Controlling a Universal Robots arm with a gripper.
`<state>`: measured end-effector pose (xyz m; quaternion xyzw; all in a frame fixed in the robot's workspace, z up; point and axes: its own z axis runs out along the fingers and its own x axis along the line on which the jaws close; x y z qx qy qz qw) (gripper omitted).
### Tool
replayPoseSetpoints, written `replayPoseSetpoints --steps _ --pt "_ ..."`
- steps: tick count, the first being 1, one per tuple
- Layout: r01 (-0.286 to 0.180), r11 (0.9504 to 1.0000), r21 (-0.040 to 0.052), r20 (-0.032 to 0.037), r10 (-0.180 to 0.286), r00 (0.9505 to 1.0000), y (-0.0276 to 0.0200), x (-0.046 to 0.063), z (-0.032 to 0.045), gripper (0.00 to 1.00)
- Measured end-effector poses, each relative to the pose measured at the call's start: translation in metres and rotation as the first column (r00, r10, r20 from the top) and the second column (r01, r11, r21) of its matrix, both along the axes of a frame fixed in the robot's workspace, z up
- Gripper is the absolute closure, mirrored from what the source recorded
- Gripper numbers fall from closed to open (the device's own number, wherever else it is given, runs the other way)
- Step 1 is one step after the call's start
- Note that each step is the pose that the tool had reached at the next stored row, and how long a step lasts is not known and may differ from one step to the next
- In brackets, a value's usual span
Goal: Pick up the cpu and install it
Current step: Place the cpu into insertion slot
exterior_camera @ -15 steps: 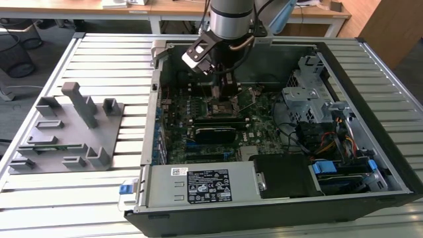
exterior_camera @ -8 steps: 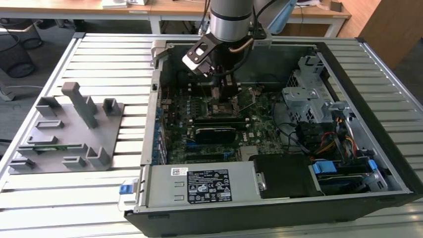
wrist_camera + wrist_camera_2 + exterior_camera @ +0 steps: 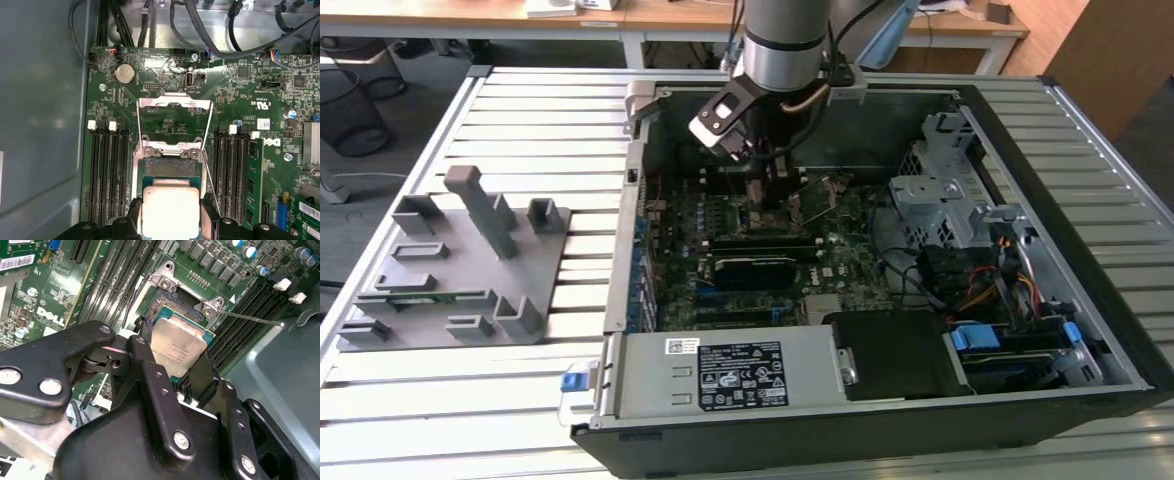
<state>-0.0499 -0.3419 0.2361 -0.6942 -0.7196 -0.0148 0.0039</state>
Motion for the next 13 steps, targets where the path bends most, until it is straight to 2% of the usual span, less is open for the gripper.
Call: replayPoseSetpoints --steps 13 --pt "0.004 1.0000 0.0000 0.0000 -0.004 1.0000 0.0001 0.001 -0.0124 0.46"
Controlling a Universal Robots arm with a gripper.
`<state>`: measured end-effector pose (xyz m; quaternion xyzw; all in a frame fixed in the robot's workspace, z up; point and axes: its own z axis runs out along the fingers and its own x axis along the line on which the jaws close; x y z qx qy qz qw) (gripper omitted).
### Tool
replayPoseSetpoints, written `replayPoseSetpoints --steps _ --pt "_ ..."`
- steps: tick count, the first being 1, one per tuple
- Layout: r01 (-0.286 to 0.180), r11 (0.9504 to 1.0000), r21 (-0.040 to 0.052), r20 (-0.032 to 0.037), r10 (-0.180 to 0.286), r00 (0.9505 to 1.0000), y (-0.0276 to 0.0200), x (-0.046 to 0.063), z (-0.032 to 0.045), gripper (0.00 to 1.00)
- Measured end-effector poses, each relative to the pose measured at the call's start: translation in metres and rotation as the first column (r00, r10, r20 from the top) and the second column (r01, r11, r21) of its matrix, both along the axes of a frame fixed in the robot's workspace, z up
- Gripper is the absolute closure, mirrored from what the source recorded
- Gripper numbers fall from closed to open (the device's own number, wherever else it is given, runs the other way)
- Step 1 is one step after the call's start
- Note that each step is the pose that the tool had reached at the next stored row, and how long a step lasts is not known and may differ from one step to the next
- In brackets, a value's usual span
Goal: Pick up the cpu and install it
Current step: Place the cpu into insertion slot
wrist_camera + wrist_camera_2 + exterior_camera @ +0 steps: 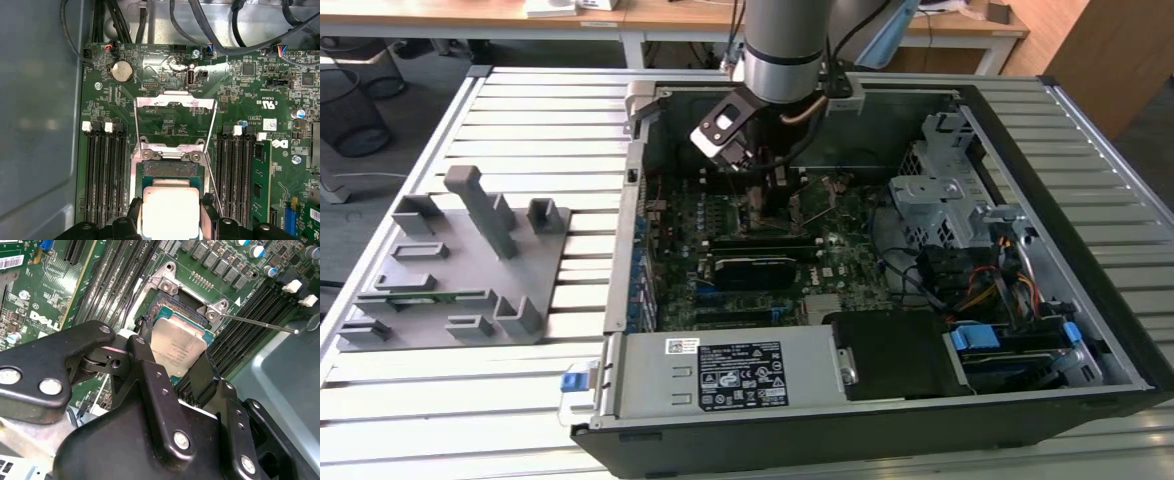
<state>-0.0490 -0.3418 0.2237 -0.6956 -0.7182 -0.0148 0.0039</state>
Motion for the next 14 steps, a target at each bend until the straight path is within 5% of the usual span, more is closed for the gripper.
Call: replayPoseSetpoints --steps 14 --pt "0.006 1.0000 0.0000 0.0000 -0.006 1.0000 0.0001 0.001 -0.0128 0.46"
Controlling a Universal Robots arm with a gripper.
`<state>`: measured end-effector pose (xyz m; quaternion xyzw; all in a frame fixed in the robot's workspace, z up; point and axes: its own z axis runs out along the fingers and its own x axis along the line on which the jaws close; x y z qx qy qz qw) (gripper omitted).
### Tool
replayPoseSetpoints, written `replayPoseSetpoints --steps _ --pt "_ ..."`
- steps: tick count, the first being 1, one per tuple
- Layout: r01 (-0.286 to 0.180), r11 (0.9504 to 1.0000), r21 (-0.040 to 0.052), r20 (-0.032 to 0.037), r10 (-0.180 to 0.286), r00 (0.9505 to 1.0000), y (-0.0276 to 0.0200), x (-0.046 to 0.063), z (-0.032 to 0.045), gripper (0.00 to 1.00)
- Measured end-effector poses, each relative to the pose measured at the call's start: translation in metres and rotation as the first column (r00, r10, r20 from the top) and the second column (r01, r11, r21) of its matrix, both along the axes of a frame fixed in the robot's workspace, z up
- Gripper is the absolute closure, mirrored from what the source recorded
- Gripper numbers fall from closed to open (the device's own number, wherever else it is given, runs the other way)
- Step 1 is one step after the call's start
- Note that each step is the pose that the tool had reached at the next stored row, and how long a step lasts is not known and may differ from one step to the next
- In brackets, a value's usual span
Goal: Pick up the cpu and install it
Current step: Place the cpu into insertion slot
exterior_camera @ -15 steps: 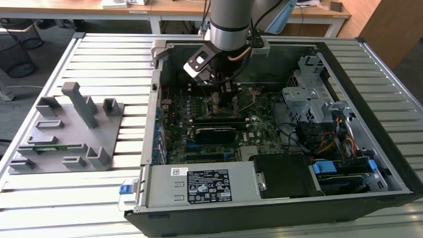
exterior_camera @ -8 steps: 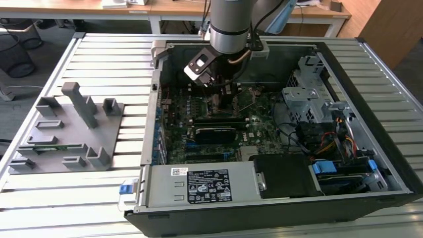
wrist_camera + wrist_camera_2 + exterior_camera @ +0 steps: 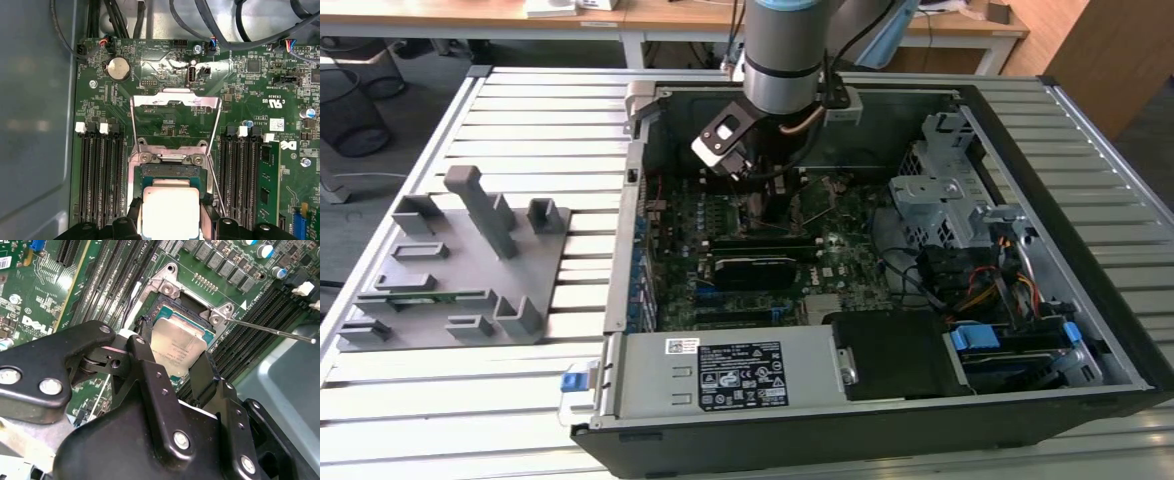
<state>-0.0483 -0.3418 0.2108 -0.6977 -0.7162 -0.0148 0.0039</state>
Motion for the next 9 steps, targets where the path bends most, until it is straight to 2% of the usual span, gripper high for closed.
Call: replayPoseSetpoints --steps 9 --pt "0.003 1.0000 0.0000 0.0000 -0.003 1.0000 0.0000 0.0002 -0.0054 0.46"
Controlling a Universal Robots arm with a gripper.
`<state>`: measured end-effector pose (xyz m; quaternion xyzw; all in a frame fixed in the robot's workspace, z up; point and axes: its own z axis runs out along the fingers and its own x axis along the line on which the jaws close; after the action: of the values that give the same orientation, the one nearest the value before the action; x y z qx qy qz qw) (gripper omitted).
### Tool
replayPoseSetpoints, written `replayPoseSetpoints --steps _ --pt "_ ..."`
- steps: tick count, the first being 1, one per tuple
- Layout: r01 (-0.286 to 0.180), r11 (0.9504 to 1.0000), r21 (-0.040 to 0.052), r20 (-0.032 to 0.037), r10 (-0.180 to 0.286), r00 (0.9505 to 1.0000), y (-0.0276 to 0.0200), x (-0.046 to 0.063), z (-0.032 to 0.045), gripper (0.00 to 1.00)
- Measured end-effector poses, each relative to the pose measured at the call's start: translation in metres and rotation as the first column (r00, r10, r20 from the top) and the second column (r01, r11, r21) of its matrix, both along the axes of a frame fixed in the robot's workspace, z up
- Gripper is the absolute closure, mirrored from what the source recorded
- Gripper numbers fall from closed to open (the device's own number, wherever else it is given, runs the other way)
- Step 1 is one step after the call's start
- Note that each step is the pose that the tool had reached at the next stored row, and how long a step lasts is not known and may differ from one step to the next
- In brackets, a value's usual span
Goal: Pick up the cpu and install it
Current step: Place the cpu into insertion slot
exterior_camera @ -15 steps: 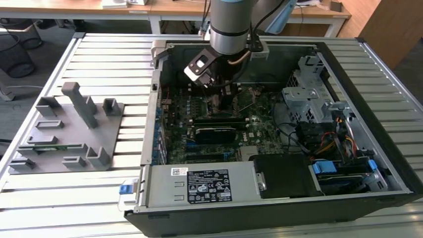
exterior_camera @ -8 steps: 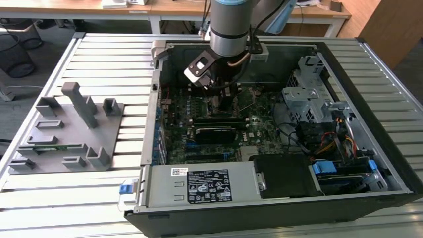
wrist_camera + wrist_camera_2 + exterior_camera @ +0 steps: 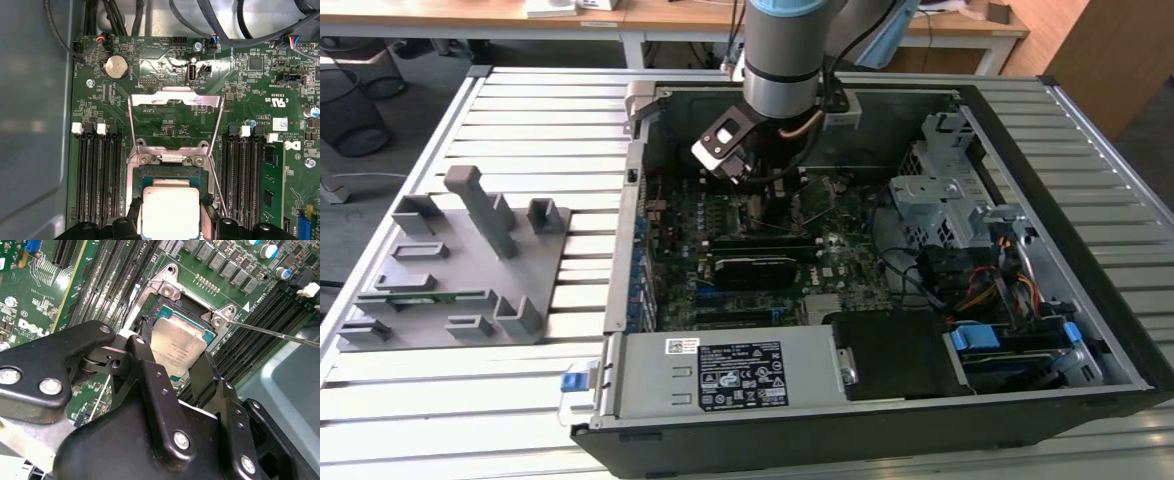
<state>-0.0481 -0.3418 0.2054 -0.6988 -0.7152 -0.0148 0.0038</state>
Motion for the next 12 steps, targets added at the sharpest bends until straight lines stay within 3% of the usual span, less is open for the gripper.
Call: replayPoseSetpoints --steps 12 --pt "0.007 1.0000 0.0000 0.0000 -0.007 1.0000 0.0000 0.0007 -0.0063 0.46"
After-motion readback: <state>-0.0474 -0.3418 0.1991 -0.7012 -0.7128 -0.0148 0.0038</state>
